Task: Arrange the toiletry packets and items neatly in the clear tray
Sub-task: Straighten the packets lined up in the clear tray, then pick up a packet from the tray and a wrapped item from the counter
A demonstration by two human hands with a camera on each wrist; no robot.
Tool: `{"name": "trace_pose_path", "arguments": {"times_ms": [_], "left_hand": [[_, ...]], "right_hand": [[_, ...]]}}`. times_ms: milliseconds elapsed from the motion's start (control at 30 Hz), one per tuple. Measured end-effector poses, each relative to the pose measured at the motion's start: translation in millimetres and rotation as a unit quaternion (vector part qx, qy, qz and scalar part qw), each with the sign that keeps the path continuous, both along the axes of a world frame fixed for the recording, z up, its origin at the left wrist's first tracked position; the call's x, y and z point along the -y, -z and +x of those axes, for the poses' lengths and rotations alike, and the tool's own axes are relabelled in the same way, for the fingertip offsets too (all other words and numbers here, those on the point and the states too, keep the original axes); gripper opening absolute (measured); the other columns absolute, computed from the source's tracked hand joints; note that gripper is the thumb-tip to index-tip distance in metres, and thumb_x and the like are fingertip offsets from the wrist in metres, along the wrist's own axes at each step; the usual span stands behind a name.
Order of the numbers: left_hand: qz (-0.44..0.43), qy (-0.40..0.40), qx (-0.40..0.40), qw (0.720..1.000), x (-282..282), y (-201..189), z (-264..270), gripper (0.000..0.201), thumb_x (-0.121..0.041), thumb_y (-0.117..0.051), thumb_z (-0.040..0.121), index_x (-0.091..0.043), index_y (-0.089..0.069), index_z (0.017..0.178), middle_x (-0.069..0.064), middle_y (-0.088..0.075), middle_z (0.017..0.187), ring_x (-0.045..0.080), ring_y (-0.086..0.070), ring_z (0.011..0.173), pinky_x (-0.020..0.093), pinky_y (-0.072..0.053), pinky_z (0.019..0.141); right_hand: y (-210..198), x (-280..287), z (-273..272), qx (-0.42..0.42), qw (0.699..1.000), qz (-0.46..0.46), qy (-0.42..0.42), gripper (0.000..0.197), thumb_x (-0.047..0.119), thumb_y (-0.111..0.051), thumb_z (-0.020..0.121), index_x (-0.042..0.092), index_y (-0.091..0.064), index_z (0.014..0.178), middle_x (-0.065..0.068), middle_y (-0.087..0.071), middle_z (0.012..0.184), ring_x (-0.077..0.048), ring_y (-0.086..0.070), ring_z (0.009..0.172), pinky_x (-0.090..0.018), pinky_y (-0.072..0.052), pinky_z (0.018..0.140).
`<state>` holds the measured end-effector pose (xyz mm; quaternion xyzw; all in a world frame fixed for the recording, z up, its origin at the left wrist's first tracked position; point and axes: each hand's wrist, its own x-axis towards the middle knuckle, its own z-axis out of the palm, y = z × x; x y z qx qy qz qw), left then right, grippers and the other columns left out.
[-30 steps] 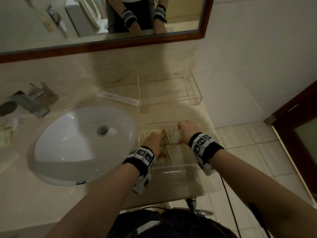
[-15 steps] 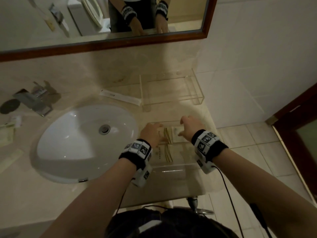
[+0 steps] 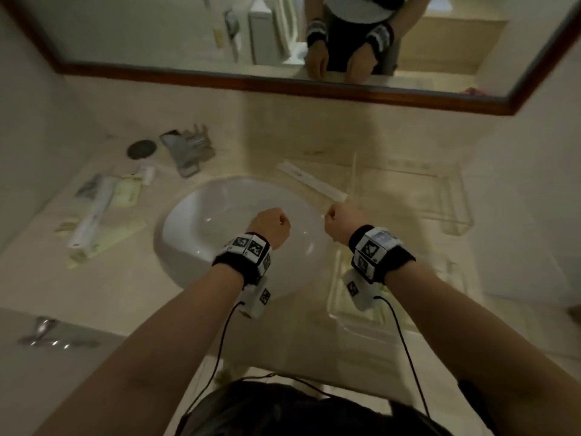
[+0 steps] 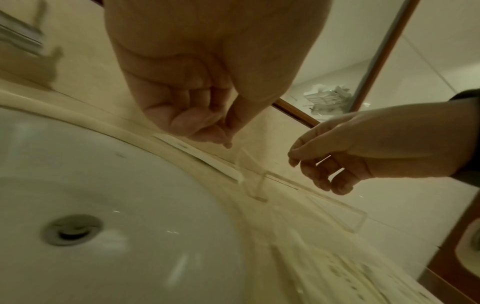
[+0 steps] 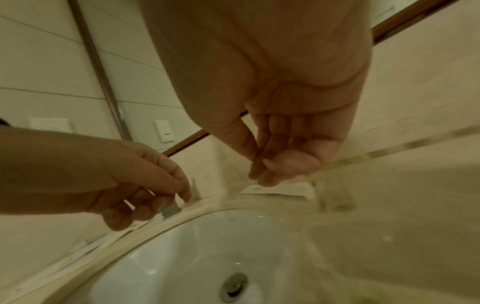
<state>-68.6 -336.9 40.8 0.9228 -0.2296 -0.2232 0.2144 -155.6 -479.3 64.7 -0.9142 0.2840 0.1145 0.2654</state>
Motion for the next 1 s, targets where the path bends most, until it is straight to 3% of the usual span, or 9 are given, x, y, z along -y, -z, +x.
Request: {"name": "trace_pose_path", "arguments": {"times_ms": [100, 267, 400, 533, 667, 833, 967, 1000], "left_hand": [[-0.003, -0.049, -0.004, 0.999, -53, -1, 33, 0.025, -0.023, -0.047, 0.095, -0.006, -0.062, 0.105, 0.014, -0.067, 0.103, 0.032, -0.064, 0.095, 0.039, -0.052, 0.085], [0.003, -0.150, 0.005, 0.989, -150, 5, 93, 0.027, -0.020, -0.044, 0.095, -0.004, -0.062, 0.106, 0.016, -0.067, 0.108, 0.034, -0.062, 0.099, 0.039, -0.051, 0.087], [0.060, -0.196, 0.010, 0.979, -227, 11, 137, 0.030, -0.020, -0.038, 0.097, 0.001, -0.058, 0.109, 0.019, -0.063, 0.113, 0.036, -0.059, 0.102, 0.038, -0.047, 0.084], [0.076, -0.232, -0.004, 0.970, -294, 20, 180, 0.031, -0.021, -0.037, 0.097, -0.001, -0.056, 0.111, 0.019, -0.062, 0.114, 0.035, -0.060, 0.103, 0.037, -0.047, 0.082], [0.081, -0.232, -0.006, 0.969, -332, 25, 213, 0.032, -0.024, -0.038, 0.098, -0.002, -0.056, 0.113, 0.017, -0.062, 0.114, 0.033, -0.059, 0.100, 0.036, -0.045, 0.081], [0.081, -0.204, 0.002, 0.976, -345, 33, 249, 0.025, -0.025, -0.043, 0.097, -0.005, -0.058, 0.099, 0.016, -0.066, 0.104, 0.031, -0.061, 0.087, 0.034, -0.044, 0.070], [0.076, -0.183, 0.007, 0.980, -344, 36, 263, 0.026, -0.025, -0.043, 0.097, -0.006, -0.061, 0.102, 0.015, -0.066, 0.101, 0.031, -0.062, 0.087, 0.032, -0.042, 0.066], [0.073, -0.183, 0.011, 0.980, -343, 37, 264, 0.027, -0.025, -0.043, 0.097, -0.006, -0.061, 0.103, 0.015, -0.066, 0.101, 0.031, -0.062, 0.087, 0.033, -0.043, 0.066]], "right_hand": [[-8, -47, 54, 0.001, 0.998, 0.007, -0.061, 0.021, 0.019, -0.039, 0.095, 0.007, -0.055, 0.087, -0.019, -0.067, 0.091, -0.027, -0.056, 0.072, -0.030, -0.044, 0.061], [-15, -140, 141, -0.013, 0.985, -0.014, -0.173, 0.024, 0.023, -0.036, 0.100, 0.005, -0.051, 0.103, -0.009, -0.058, 0.086, -0.023, -0.053, 0.071, -0.028, -0.041, 0.061], [-3, -218, 206, 0.008, 0.974, 0.008, -0.225, 0.026, 0.025, -0.039, 0.099, 0.004, -0.055, 0.097, -0.020, -0.067, 0.105, -0.034, -0.062, 0.090, -0.038, -0.050, 0.079], [16, -283, 270, -0.017, 0.966, -0.010, -0.259, 0.032, 0.027, -0.050, 0.095, 0.004, -0.058, 0.116, -0.015, -0.063, 0.119, -0.032, -0.059, 0.109, -0.036, -0.048, 0.090], [40, -318, 322, -0.043, 0.967, -0.019, -0.250, 0.046, 0.029, -0.052, 0.096, 0.007, -0.044, 0.135, -0.015, -0.047, 0.139, -0.032, -0.051, 0.122, -0.037, -0.045, 0.097], [78, -336, 372, -0.032, 0.955, -0.098, -0.280, 0.069, 0.034, -0.063, 0.087, 0.010, -0.029, 0.142, -0.020, -0.033, 0.147, -0.039, -0.038, 0.131, -0.047, -0.040, 0.105], [99, -342, 394, -0.059, 0.933, -0.110, -0.337, 0.083, 0.041, -0.059, 0.086, 0.023, -0.010, 0.150, -0.012, -0.007, 0.159, -0.035, -0.012, 0.146, -0.049, -0.024, 0.116], [103, -343, 398, -0.061, 0.933, -0.108, -0.338, 0.084, 0.039, -0.059, 0.085, 0.027, -0.008, 0.151, -0.009, -0.004, 0.160, -0.035, -0.013, 0.146, -0.049, -0.024, 0.117]]}}
